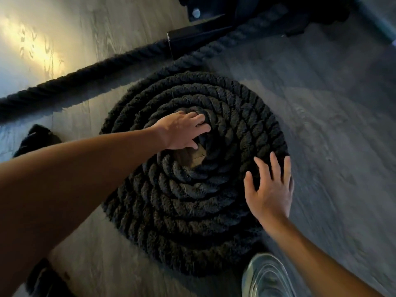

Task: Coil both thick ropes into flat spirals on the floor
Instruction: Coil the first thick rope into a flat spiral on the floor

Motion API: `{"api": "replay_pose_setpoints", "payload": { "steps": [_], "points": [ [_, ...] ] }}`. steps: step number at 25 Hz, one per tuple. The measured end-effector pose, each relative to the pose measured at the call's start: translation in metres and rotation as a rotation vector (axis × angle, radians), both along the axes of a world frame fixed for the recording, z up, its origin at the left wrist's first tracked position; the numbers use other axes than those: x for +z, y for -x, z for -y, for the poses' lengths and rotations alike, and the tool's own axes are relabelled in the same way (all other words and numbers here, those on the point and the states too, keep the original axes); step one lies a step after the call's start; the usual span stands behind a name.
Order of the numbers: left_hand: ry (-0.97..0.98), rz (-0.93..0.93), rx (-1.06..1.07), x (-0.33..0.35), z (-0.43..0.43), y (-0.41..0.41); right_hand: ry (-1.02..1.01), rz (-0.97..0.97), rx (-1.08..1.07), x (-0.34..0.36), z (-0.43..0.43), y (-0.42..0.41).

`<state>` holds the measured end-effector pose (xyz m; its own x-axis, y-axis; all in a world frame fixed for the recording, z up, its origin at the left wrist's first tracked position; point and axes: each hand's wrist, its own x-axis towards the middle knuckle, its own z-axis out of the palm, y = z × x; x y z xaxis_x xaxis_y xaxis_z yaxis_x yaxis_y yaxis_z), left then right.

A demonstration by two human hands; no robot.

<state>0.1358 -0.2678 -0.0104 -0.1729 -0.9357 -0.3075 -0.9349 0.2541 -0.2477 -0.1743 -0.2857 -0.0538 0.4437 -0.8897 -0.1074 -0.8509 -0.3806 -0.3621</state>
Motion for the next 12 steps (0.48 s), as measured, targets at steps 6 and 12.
{"api": "replay_pose_setpoints", "payload": {
  "steps": [6,12],
  "points": [
    [0.079,0.098,0.157,-0.015,-0.012,0.01,0.011,-0.004,0.007,0.001,0.002,-0.002],
    [0.0,-0.082,0.599,-0.008,-0.019,0.021,-0.105,0.005,-0.027,0.011,-0.026,0.008]
  ]
}}
